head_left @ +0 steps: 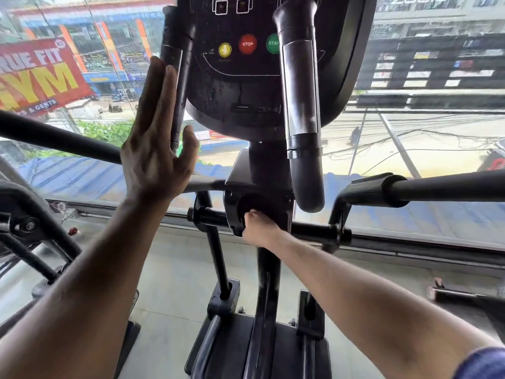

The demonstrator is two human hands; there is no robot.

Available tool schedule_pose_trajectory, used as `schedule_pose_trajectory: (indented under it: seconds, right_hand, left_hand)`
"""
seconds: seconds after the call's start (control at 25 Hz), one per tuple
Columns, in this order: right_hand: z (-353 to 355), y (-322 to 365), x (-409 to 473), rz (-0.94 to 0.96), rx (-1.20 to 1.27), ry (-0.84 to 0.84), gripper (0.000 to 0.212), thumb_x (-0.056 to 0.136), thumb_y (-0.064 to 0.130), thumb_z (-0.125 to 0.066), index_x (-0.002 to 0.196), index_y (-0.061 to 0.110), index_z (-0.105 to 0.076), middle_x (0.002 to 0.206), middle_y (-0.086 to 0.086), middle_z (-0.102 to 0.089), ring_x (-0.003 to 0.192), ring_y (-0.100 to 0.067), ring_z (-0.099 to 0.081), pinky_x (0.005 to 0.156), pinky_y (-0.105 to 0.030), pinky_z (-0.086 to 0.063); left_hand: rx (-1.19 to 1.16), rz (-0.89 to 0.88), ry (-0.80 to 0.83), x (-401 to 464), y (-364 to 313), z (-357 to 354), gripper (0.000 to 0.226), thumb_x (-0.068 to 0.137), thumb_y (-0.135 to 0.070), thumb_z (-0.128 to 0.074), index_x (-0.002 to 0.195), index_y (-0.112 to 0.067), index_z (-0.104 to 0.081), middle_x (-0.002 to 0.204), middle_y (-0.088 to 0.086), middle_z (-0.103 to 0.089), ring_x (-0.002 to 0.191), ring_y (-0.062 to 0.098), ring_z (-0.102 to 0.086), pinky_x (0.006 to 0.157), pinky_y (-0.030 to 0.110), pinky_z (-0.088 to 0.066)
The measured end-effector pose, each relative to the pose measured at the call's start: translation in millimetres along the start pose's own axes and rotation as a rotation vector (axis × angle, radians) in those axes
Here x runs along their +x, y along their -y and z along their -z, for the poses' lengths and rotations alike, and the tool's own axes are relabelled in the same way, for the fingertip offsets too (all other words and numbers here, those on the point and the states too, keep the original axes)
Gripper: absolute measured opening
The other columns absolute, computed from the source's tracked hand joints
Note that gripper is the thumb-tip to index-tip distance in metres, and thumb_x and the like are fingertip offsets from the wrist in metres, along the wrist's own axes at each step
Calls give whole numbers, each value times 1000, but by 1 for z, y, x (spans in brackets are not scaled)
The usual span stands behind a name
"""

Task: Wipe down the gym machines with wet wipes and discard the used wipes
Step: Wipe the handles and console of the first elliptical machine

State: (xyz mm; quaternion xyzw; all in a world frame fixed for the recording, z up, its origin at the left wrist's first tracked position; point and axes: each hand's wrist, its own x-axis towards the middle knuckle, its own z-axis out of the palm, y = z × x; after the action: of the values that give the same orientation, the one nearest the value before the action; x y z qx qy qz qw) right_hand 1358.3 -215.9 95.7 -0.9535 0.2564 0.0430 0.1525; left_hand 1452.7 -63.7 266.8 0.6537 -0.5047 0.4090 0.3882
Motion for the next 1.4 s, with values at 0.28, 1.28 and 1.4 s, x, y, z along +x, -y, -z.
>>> schedule_pose_trajectory:
  seconds: [0.28,1.28,1.4]
  right_hand:
    - [11,-5,0,14,-109,32,23,92,5,-54,112,3,-66,116,-16,-66,109,-33,-66,88,-36,-55]
    - [-1,-17,-6,247,-373,-74,47,92,-3,-43,136,4,-55,137,-8,-56,130,-24,-54,125,-38,-21]
    - [-3,-25,-18,227,-163,14,42,89,-6,-44,126,5,-62,132,-12,-59,121,-31,-60,109,-40,-44]
  left_hand:
    - [22,29,19,-1,0,-1,65,99,-14,-51,160,-5,-33,168,13,-29,157,12,-24,102,10,-39]
    - [41,61,57,-1,-2,1,70,95,-15,-51,162,-12,-31,171,4,-25,155,9,-26,87,30,-53]
    - [44,61,57,-2,-2,-1,62,104,-15,-49,163,-13,-30,171,3,-25,155,5,-22,94,28,-50]
